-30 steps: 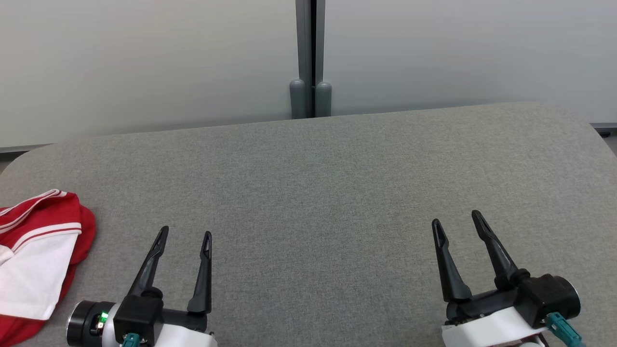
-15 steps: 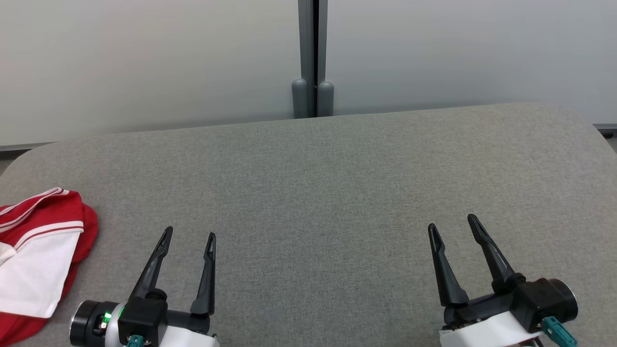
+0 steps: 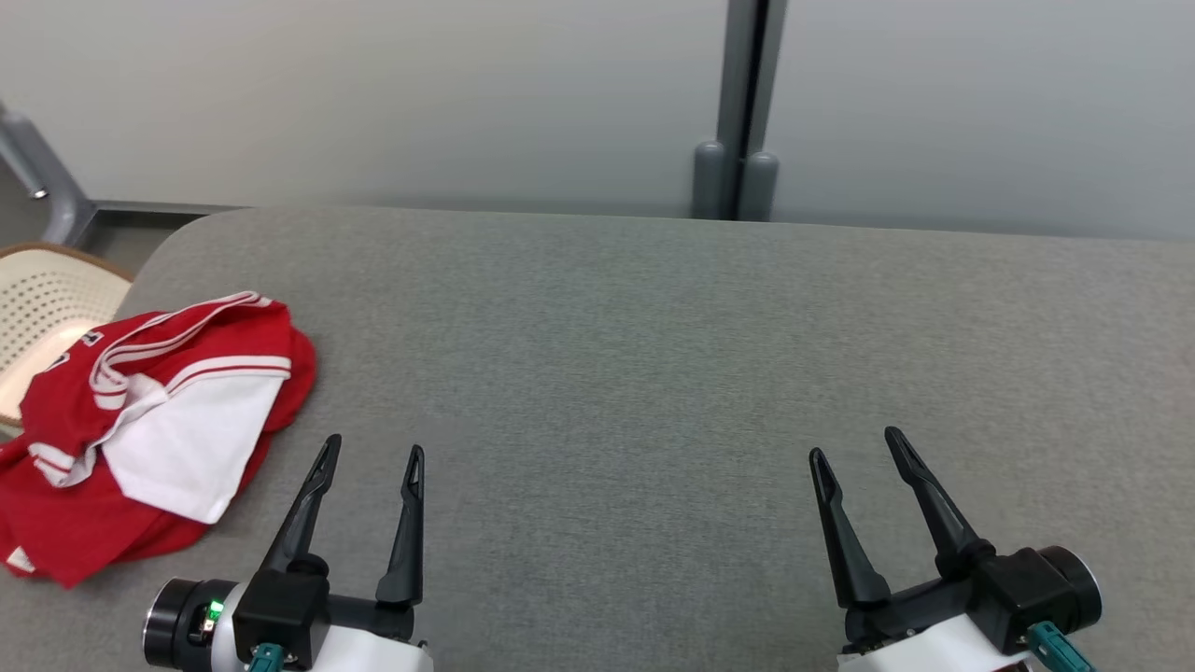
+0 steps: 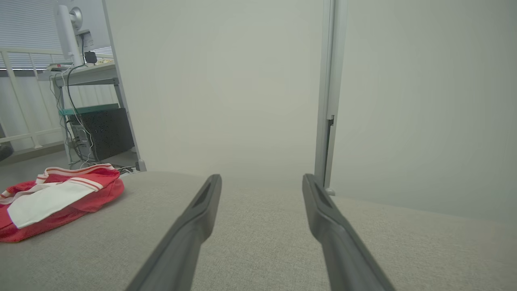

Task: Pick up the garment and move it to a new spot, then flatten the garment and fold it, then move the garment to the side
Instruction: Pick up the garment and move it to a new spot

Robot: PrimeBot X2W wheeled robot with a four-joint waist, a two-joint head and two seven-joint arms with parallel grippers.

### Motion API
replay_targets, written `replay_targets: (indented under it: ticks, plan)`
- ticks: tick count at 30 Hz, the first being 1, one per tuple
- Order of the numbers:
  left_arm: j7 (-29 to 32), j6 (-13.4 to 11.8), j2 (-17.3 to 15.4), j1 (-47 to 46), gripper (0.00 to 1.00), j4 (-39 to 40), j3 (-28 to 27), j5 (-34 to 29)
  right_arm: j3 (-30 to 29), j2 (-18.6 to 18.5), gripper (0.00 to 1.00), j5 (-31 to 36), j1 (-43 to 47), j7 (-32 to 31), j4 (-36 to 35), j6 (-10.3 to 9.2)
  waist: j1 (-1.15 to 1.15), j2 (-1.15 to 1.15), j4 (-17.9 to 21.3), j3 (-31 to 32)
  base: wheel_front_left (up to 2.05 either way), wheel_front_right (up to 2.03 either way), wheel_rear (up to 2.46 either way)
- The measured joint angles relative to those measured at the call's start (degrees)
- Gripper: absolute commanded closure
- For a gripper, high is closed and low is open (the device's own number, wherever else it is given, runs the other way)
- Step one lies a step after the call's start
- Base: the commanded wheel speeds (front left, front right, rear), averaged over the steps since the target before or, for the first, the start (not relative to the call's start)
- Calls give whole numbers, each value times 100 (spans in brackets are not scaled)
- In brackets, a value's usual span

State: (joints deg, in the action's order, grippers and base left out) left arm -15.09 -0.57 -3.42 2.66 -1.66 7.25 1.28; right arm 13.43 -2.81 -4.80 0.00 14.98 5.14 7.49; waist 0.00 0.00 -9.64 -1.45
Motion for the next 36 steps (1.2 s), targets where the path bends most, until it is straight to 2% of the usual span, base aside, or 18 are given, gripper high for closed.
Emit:
replay_targets:
  ticks: [13, 17, 23, 29, 32, 36]
  plan:
    - [0, -66, 36, 52, 0, -20, -92, 24, 118, 0, 0, 12, -32, 10, 124, 0, 0, 0, -1614, -66, 0, 0, 0]
    - [0, -191, 37, 75, 0, 88, -264, 86, 358, 0, 0, 31, -153, 11, 213, 1, 0, 0, -1943, -99, 0, 0, 0]
    - [0, -259, 55, 66, 0, 120, -411, 263, 476, 2, 0, 126, -268, 12, 354, 1, 0, 0, -2044, -322, 0, 0, 0]
    - [-2, -134, 54, -855, 0, -40, -684, 350, 397, -1, 0, 324, -357, 12, 423, 1, 0, 0, -2055, -580, 0, 0, 0]
    - [-4, 132, -23, -1555, 0, -971, -762, 393, 314, -67, 0, 447, -361, 12, 406, 1, 0, 0, -2047, -777, 0, 0, 0]
    - [34, 334, -341, -2841, 0, -2414, -887, 469, 358, -247, 0, 572, -480, 12, 398, 2, 0, 0, -1986, -1103, 0, 0, 0]
